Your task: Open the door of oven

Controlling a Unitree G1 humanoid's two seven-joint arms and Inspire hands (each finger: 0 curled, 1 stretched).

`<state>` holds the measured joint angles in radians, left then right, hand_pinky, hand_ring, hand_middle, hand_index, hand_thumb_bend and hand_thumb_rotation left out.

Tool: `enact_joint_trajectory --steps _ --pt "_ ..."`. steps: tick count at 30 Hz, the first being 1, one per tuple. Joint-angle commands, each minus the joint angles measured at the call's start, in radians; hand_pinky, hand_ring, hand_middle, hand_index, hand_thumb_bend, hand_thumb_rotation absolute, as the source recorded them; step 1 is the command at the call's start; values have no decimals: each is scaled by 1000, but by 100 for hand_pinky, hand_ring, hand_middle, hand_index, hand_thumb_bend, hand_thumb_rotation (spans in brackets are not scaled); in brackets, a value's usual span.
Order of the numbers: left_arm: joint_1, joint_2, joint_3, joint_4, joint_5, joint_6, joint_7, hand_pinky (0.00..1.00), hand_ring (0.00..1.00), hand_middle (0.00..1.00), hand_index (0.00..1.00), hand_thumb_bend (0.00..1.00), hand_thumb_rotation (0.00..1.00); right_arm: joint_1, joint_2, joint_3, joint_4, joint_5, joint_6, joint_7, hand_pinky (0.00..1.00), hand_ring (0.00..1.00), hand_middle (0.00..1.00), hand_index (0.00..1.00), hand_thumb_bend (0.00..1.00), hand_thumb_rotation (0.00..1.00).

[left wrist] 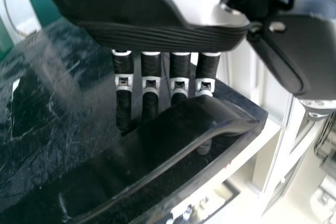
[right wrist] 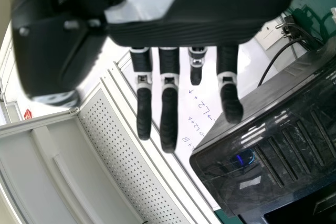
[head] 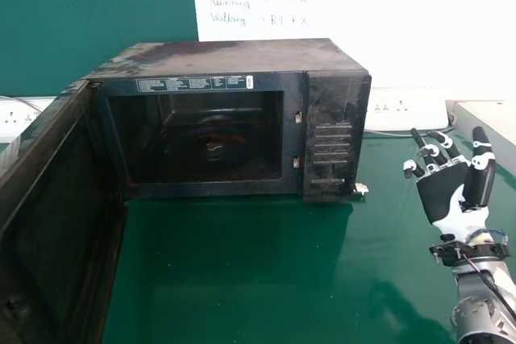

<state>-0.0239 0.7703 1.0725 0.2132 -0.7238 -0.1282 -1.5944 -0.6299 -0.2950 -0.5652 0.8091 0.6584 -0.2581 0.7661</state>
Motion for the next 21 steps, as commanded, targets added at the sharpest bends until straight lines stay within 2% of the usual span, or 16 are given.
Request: enact_joint_trajectory --steps 1,3,4,8,13,15,18,21 --pt "-318 90 336 86 -455 -20 245 11 14 21 48 85 66 -37 -43 -24 41 26 23 35 67 88 99 93 100 89" --pt "-349 69 339 104 -416 -71 374 4 6 12 41 87 64 -40 -44 -28 44 31 32 41 68 88 99 94 100 88" --pt "-361 67 341 121 -406 -82 405 2 4 10 38 87 65 -41 -45 -29 45 32 34 41 68 88 98 94 100 88" --pt "-407 59 353 181 -432 -71 469 7 10 16 27 89 65 -40 -45 -34 47 27 31 41 68 88 98 93 100 88" --pt "-445 64 385 226 -443 -53 545 8 11 18 27 91 57 -43 -50 -36 50 25 36 44 68 89 99 94 100 89" --pt "-458 60 391 211 -440 -57 584 7 10 18 28 93 52 -43 -51 -37 50 25 36 46 68 89 99 94 100 89" --pt "-480 56 397 180 -436 -75 646 7 9 15 27 93 50 -41 -51 -38 47 26 37 51 68 88 98 94 100 89" --pt "-502 36 393 119 -412 -109 762 6 8 14 26 97 48 -37 -50 -36 42 20 31 45 67 88 98 95 100 90"
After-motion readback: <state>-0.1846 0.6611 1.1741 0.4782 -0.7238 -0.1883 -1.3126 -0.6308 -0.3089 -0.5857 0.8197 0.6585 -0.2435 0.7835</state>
